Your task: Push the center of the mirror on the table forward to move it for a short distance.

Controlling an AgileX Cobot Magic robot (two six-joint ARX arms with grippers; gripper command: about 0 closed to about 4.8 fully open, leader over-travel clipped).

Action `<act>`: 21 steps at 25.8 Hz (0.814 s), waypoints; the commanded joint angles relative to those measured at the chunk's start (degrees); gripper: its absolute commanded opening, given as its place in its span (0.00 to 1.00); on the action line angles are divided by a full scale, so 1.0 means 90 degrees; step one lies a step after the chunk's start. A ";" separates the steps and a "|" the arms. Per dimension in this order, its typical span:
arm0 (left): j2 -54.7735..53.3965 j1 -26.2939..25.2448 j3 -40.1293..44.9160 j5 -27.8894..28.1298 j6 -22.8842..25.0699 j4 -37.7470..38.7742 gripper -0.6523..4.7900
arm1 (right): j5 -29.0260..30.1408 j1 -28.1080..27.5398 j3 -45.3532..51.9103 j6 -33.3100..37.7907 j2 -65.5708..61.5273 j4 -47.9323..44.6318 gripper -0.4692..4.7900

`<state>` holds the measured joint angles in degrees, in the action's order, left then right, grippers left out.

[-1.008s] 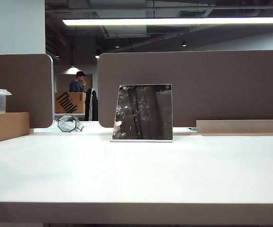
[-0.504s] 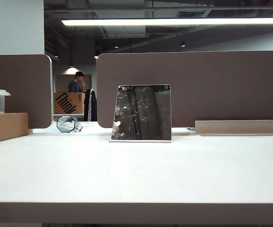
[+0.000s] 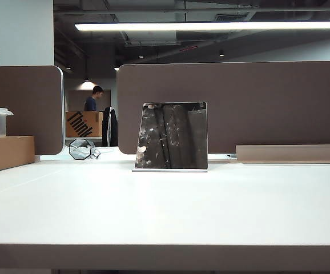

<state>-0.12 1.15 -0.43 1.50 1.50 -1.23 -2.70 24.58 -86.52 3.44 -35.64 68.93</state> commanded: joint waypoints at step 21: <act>-0.0005 0.0000 0.0005 -0.0027 0.0002 -0.0058 0.11 | 0.1700 -0.3242 0.9306 0.0168 0.3291 -0.8497 0.09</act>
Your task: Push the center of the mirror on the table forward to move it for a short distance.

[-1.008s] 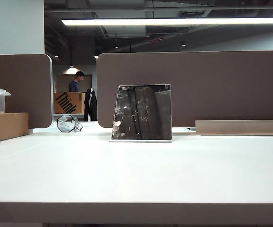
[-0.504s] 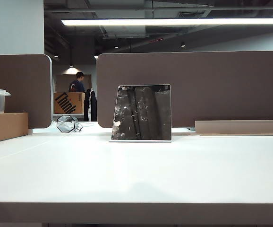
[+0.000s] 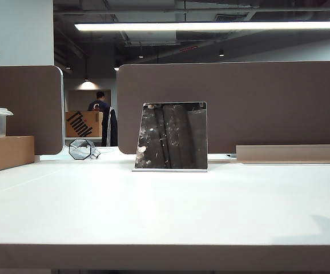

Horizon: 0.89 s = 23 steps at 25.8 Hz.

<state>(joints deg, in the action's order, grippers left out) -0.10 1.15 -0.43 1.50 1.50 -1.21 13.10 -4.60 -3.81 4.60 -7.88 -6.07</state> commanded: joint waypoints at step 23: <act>-0.0007 0.0000 0.0005 -0.0027 0.0002 -0.0061 0.11 | -0.1632 0.0784 0.0393 0.0141 0.0852 0.0415 0.09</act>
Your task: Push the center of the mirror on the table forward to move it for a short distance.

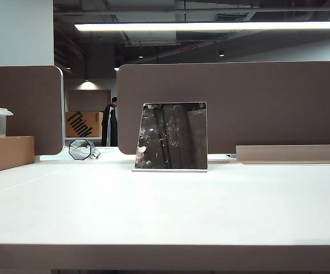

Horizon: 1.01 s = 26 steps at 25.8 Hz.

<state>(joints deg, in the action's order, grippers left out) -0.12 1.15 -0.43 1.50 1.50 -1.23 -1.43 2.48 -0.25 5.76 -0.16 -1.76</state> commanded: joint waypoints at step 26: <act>-0.0005 0.0000 0.0005 -0.0027 0.0002 -0.0058 0.11 | 0.0007 -0.0017 -0.0002 -0.0311 -0.0005 0.0078 0.09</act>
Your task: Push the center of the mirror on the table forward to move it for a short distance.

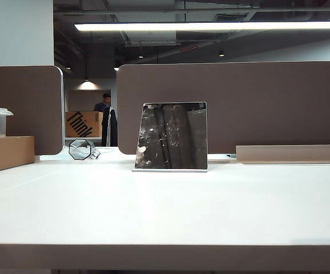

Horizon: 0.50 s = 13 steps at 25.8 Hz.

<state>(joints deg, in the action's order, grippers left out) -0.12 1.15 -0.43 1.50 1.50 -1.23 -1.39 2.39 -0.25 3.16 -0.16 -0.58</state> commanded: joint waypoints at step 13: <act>-0.0005 0.0000 0.0005 -0.0027 0.0002 -0.0058 0.11 | 0.0002 -0.0170 -0.0002 -0.0022 -0.0005 -0.0056 0.09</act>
<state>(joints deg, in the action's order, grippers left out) -0.12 1.15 -0.43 1.50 1.50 -1.21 -1.39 0.82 -0.25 3.11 -0.16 -0.47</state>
